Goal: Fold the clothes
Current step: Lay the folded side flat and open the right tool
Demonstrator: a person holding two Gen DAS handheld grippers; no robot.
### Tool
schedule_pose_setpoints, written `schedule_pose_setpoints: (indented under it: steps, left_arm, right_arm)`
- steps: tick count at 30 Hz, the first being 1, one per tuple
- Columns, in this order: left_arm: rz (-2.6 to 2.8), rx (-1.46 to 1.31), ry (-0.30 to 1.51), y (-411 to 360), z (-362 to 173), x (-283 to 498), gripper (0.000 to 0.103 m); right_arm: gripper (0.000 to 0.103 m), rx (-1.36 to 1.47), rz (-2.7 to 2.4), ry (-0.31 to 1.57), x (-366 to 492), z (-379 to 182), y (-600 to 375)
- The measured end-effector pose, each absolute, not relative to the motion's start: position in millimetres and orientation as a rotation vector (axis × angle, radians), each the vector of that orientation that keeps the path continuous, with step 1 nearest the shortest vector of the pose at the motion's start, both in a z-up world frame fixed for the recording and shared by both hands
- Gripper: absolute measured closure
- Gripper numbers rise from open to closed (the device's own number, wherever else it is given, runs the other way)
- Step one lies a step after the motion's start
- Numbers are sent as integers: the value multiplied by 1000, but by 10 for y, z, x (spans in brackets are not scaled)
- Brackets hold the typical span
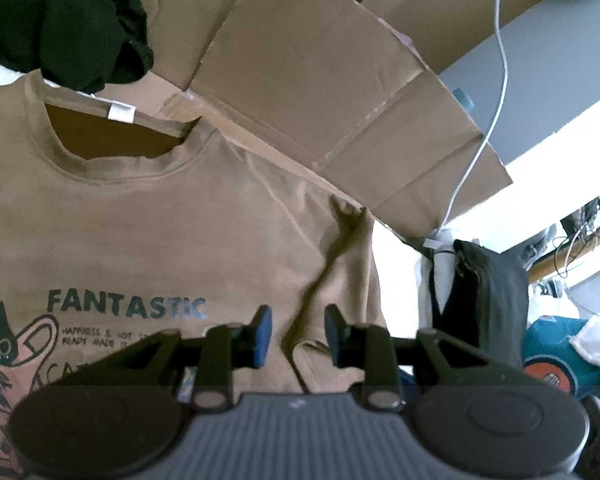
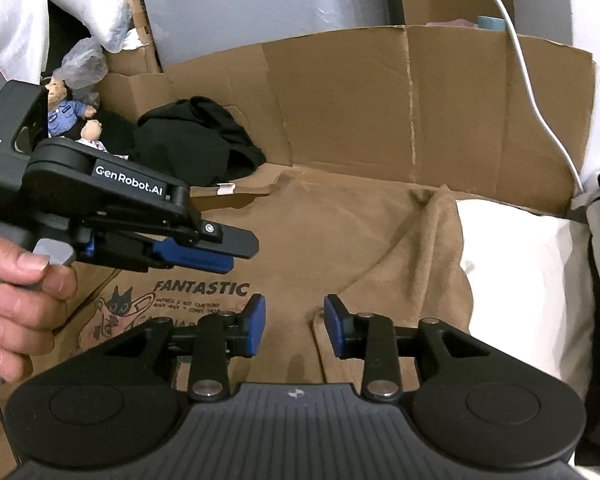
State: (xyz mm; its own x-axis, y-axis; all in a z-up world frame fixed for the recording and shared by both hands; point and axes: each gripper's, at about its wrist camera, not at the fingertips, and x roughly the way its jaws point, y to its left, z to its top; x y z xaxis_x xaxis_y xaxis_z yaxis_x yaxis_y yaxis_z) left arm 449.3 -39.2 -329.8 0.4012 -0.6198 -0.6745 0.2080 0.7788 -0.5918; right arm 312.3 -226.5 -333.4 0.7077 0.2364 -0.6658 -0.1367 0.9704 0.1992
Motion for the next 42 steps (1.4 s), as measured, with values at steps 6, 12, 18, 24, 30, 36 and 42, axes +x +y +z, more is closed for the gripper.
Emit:
schedule_pose_setpoints:
  steps: [6, 12, 18, 24, 30, 36, 42]
  left_arm:
    - [-564, -410, 1049, -544, -3325, 4469, 73]
    - [-621, -312, 1051, -822, -3372, 4406, 66]
    - [-673, -213, 1052, -1167, -3443, 4359, 60]
    - [-695, -97, 1034, -1477, -3543, 4270, 49]
    - [-678, 15, 1004, -1701, -3648, 4195, 49]
    - [-667, 52, 1017, -1807, -3751, 4197, 50]
    - [-646, 91, 1034, -1860, -3863, 4220, 50]
  right_arm:
    - [66, 160, 175, 767, 3011, -3396, -2484]
    - [66, 189, 132, 773, 2916, -3516, -2749]
    - [66, 246, 93, 789, 2860, -3677, -2987]
    - [66, 243, 95, 802, 2897, -3763, -3107]
    - [66, 260, 98, 794, 2921, -3769, -3176]
    - [66, 267, 101, 792, 2921, -3779, -3226]
    - [66, 285, 103, 809, 2937, -3810, -3278]
